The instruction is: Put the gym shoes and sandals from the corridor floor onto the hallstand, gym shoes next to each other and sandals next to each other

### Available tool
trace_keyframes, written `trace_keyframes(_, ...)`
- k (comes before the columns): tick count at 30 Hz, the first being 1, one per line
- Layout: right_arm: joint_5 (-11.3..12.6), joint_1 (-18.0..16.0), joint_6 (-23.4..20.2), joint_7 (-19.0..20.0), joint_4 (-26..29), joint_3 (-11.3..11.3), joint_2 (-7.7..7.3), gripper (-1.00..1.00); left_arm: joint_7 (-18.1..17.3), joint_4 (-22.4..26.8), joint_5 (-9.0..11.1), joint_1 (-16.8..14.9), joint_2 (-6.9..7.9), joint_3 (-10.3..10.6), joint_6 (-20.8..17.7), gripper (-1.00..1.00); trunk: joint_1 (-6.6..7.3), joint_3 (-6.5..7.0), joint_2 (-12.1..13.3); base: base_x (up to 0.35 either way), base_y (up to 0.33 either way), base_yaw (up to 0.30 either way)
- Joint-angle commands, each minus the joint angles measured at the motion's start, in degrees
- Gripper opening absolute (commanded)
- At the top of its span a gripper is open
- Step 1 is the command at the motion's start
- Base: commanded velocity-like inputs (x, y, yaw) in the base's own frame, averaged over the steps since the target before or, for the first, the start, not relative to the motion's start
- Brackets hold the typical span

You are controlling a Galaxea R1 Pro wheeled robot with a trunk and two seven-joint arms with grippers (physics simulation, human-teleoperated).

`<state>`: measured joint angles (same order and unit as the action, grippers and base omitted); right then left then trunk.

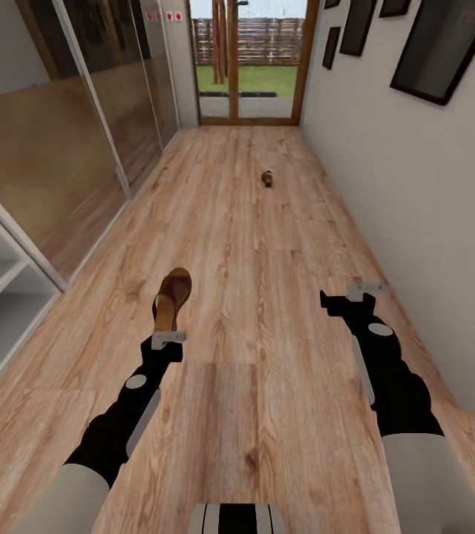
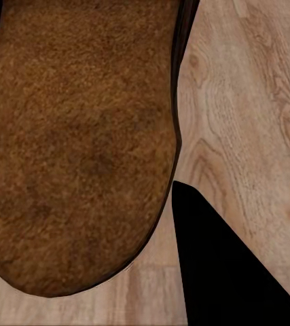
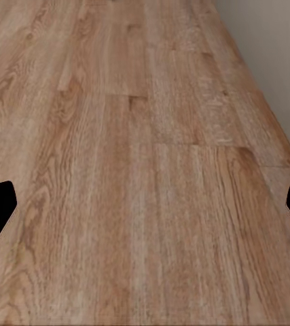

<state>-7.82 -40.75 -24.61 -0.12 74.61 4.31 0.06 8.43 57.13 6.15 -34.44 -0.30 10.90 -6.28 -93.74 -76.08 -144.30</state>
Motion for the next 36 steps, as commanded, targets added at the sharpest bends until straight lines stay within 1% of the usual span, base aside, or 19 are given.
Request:
trace_keyframes(1, -0.5, 0.0, -0.3, 0.0, 0.1, 0.0, 0.01, 1.00, 0.4, 0.1, 0.4, 0.0, 0.04, 0.2, -0.3, -1.00, 0.03, 0.28, 0.0, 0.000, 0.000, 0.000)
trace_keyframes(9, -0.5, 0.0, -0.3, 0.0, 0.0, 0.0, 0.01, 1.00, 0.4, 0.1, 0.4, 0.0, 0.04, 0.2, -0.3, -1.00, 0.24, 2.23, 0.1, 0.000, 0.000, 0.000)
trace_keyframes(36, -0.5, 0.0, -0.3, 0.0, 0.0, 0.0, 0.02, 1.00, 0.4, 0.1, 0.5, 0.0, 0.04, 0.3, -0.3, -1.00, 0.93, 10.69, 0.5, 0.000, 0.000, 0.000)
